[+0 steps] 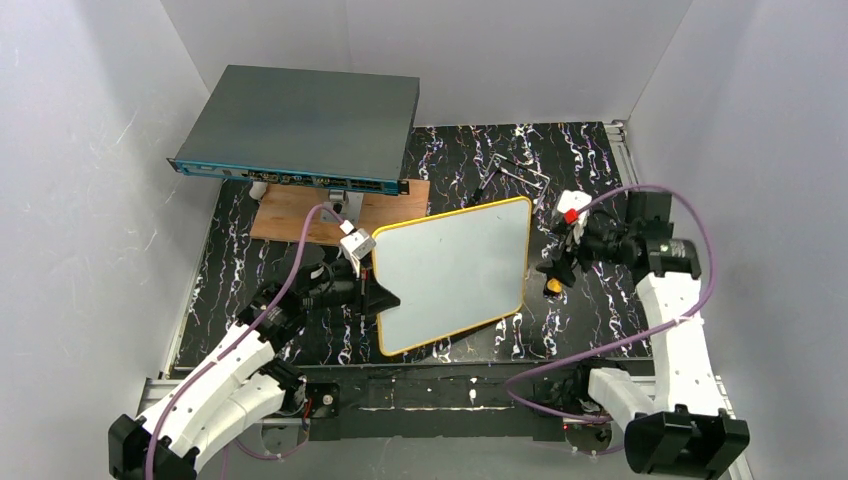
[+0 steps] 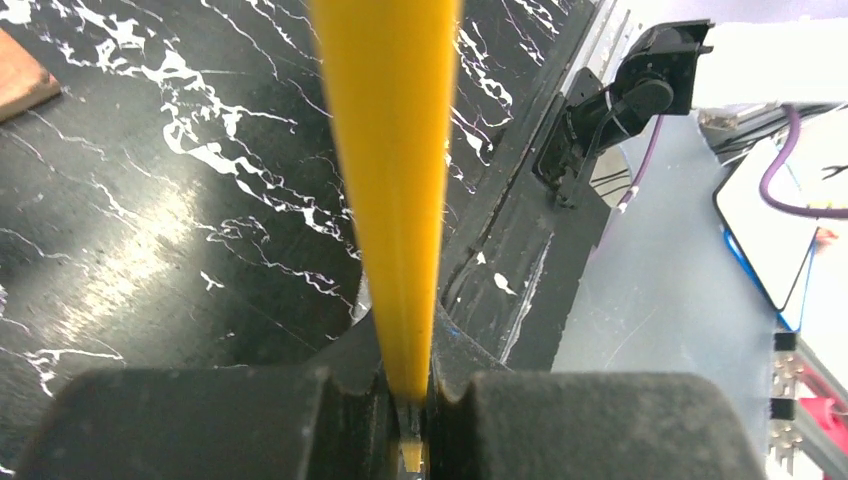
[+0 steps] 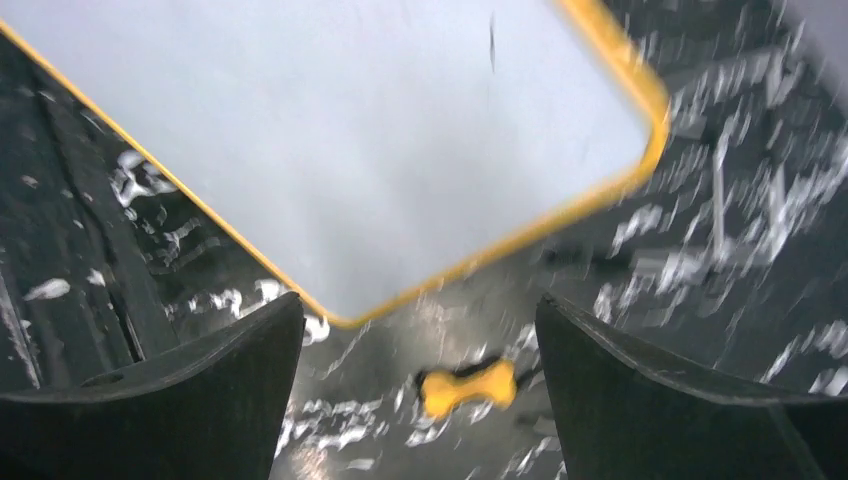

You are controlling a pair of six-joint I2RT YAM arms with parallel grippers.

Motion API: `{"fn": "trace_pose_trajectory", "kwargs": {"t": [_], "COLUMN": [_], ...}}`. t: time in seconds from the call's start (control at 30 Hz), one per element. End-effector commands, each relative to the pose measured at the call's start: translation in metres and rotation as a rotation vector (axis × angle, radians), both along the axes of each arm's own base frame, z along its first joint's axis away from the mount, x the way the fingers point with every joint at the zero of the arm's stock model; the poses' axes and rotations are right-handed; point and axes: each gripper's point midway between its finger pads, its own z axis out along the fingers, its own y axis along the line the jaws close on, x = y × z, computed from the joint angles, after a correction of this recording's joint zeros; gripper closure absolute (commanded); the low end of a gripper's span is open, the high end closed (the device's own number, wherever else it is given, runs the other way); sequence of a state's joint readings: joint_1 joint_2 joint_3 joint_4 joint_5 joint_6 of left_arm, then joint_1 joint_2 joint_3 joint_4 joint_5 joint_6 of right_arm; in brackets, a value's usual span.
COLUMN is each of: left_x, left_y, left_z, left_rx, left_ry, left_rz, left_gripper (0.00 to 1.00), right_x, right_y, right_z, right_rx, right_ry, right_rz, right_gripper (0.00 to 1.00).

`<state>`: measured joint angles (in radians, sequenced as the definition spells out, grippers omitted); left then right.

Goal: Erase the whiteboard
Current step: Place the whiteboard on the whiteboard stand.

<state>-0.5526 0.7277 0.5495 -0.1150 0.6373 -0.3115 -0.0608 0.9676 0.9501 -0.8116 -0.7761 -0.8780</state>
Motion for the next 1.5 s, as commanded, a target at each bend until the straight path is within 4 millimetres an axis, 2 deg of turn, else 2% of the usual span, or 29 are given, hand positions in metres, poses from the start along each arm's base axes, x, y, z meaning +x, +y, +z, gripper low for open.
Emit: {"fn": "trace_pose_trajectory", "kwargs": {"t": [0.0,0.07,0.17,0.37,0.53,0.67,0.8,0.93,0.97,1.0,1.1,1.13,1.23,1.33,1.47], "left_x": [0.009,0.009,0.007,0.01,0.012,0.014,0.017,0.02,0.021,0.022,0.027,0.031,0.04,0.04,0.034], "left_y": [-0.002,-0.001,0.0,-0.004,-0.008,-0.011,-0.016,-0.017,-0.017,-0.016,-0.015,-0.013,-0.005,0.004,0.018], "left_z": [0.029,0.029,0.033,0.04,0.043,0.043,0.042,0.041,0.04,0.04,0.038,0.039,0.052,0.07,0.094], "left_rx": [0.025,0.042,0.047,0.069,0.088,0.096,0.106,0.114,0.117,0.119,0.132,0.138,0.134,0.101,0.066], "left_ry": [-0.222,-0.26,-0.317,-0.385,-0.409,-0.413,-0.407,-0.41,-0.409,-0.409,-0.412,-0.418,-0.468,-0.522,-0.566], "left_rz": [-0.084,-0.107,-0.136,-0.19,-0.222,-0.242,-0.256,-0.255,-0.253,-0.25,-0.22,-0.188,-0.089,-0.018,0.064], "left_gripper": [1.0,1.0,1.0,1.0,1.0,1.0,1.0,1.0,1.0,1.0,1.0,0.96,0.66,0.34,0.1], "right_x": [-0.027,-0.029,-0.031,-0.021,-0.012,-0.013,-0.032,-0.042,-0.044,-0.047,-0.052,-0.05,-0.037,-0.021,-0.014], "right_y": [0.047,0.054,0.07,0.104,0.115,0.125,0.145,0.155,0.156,0.156,0.153,0.15,0.134,0.104,0.07], "right_z": [0.095,0.125,0.137,0.122,0.122,0.106,0.083,0.081,0.081,0.08,0.084,0.087,0.106,0.123,0.129], "right_rx": [0.205,0.194,0.103,-0.051,-0.064,-0.078,-0.1,-0.074,-0.069,-0.066,-0.065,-0.065,-0.012,0.059,0.097], "right_ry": [-0.112,-0.083,0.029,0.088,0.097,0.154,0.258,0.34,0.353,0.369,0.372,0.365,0.333,0.327,0.321], "right_rz": [0.368,0.433,0.5,0.504,0.512,0.538,0.615,0.658,0.668,0.675,0.678,0.655,0.542,0.404,0.259], "right_gripper": [0.1,0.11,0.11,0.12,0.13,0.15,0.36,0.73,0.91,0.99,0.99,0.99,0.99,0.99,0.99]}}
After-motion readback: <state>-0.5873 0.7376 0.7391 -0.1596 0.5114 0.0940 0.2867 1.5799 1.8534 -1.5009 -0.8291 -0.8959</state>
